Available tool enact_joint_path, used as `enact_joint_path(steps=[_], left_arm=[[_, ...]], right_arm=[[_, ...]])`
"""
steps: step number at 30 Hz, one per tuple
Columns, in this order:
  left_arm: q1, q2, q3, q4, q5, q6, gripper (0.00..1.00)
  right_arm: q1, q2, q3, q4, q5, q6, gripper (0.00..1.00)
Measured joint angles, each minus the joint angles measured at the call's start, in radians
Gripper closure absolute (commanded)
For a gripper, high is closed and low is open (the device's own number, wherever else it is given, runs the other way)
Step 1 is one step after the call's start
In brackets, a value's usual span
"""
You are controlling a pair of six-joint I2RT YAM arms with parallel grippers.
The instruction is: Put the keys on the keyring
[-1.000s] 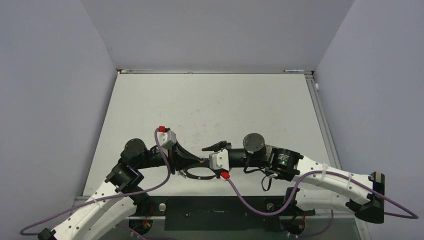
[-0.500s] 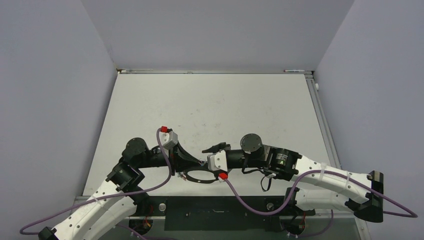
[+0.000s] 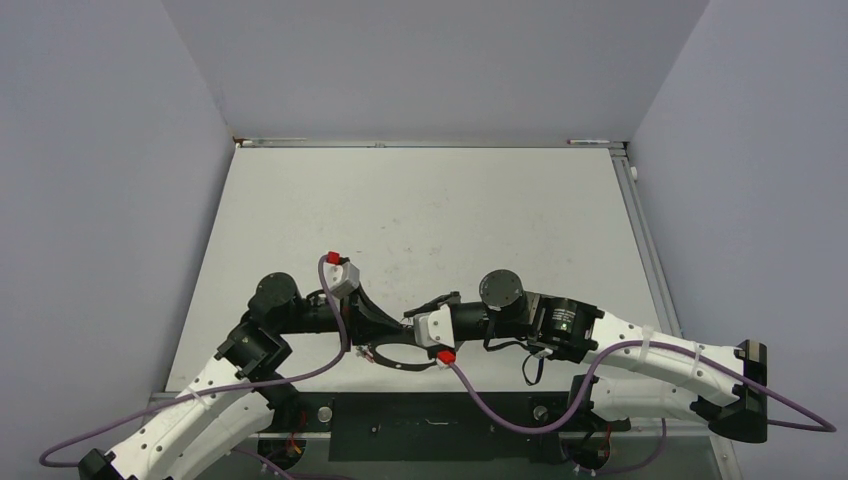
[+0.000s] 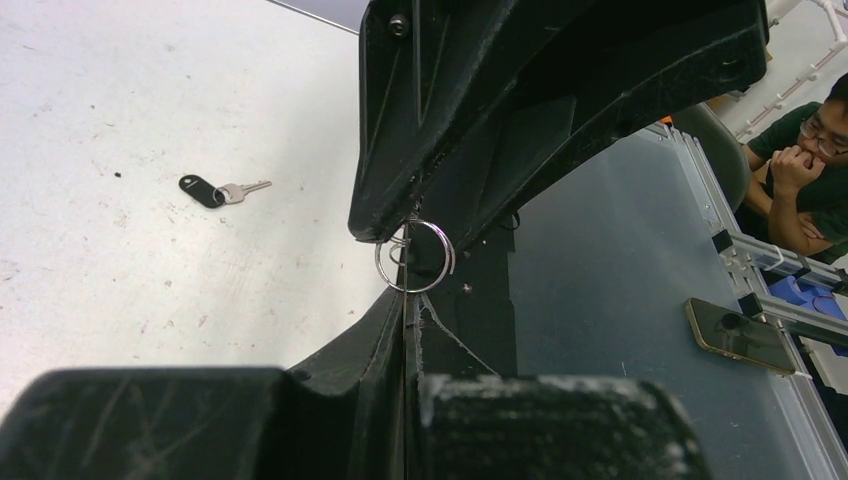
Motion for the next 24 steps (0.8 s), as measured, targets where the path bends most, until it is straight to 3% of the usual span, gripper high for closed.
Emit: enact_joint_path(steps=[8, 12, 20, 24], left_arm=[[0.000, 0.006, 0.000, 0.000, 0.016, -0.001, 1.00], [0.000, 0.012, 0.000, 0.000, 0.027, -0.003, 1.00], [0.000, 0.019, 0.000, -0.001, 0.031, -0.003, 1.00], [0.000, 0.022, 0.000, -0.001, 0.032, -0.003, 1.00]], right_arm=[[0.011, 0.000, 0.011, -0.001, 0.000, -0.003, 0.62], [0.020, 0.000, 0.014, -0.003, 0.004, -0.014, 0.71], [0.031, 0.009, 0.026, -0.013, 0.011, -0.021, 0.79], [0.032, 0.011, 0.027, -0.017, 0.011, -0.021, 0.89]])
